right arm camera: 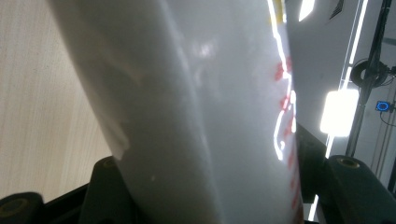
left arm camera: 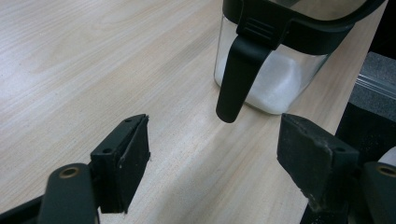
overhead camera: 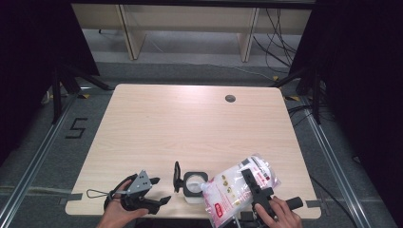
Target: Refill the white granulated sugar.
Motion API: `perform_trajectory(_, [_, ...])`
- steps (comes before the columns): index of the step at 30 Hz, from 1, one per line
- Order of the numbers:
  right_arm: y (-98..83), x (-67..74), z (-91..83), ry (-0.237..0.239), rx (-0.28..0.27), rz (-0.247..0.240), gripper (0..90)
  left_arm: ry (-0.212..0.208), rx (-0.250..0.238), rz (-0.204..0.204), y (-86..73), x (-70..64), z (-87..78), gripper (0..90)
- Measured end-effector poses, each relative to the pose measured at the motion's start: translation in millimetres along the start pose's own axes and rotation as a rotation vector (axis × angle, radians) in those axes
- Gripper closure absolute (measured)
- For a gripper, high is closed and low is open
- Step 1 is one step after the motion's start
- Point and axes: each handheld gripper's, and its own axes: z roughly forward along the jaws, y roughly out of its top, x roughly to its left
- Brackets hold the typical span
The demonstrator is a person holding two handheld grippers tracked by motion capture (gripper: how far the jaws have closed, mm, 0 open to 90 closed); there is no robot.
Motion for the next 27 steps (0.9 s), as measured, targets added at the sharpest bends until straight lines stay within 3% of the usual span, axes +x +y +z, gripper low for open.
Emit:
perform_trajectory(5, [0.1, -0.8, -0.1, -0.001, 0.003, -0.012, 43.6, 0.004, 0.009, 0.013, 0.1, 0.7, -0.4, 24.8])
perform_trajectory(7, [0.0, -0.3, -0.8, -0.003, 0.006, -0.004, 43.6, -0.006, -0.012, -0.003, 0.2, -0.9, 0.5, 24.8])
perform_trajectory(11, [0.2, -0.5, -0.7, -0.006, 0.004, -0.006, 43.6, 0.005, 0.005, 0.011, 0.2, 0.2, -0.3, 24.8])
perform_trajectory(13, [0.3, -2.5, -0.1, -0.020, -0.012, -0.032, 43.7, 0.005, 0.010, 0.014, 0.2, 0.9, -0.5, 24.8])
perform_trajectory(16, [0.4, -0.5, -0.6, -0.005, 0.002, -0.006, 43.7, 0.003, 0.005, 0.010, 0.2, 0.4, 0.0, 24.8])
perform_trajectory(17, [0.5, -2.6, -0.1, -0.021, -0.012, -0.030, 43.7, 0.005, 0.011, 0.022, 0.4, 0.9, -1.0, 24.8])
perform_trajectory(19, [0.4, -2.6, 0.2, -0.020, -0.013, -0.027, 43.8, 0.004, 0.005, 0.008, 0.1, 0.6, 0.0, 24.8])
perform_trajectory(20, [0.3, -0.5, -0.5, -0.005, 0.003, 0.003, 43.9, 0.005, 0.011, 0.014, 0.2, 0.9, -0.6, 24.8])
perform_trajectory(23, [0.0, -3.1, 0.1, -0.020, -0.019, -0.037, 43.9, 0.005, 0.010, 0.014, 0.2, 1.0, -0.5, 24.8])
perform_trajectory(24, [0.2, -2.8, 0.1, -0.021, -0.015, -0.030, 43.9, 0.002, -0.004, -0.004, 0.0, -0.5, 0.4, 24.8])
perform_trajectory(26, [0.0, -3.3, 0.0, -0.020, -0.017, -0.038, 44.0, 0.006, 0.008, 0.011, 0.3, 0.2, -0.2, 24.8])
perform_trajectory(27, [0.0, -3.1, -0.1, -0.021, -0.016, -0.036, 44.0, -0.002, -0.009, -0.002, 0.2, -0.7, 0.6, 24.8])
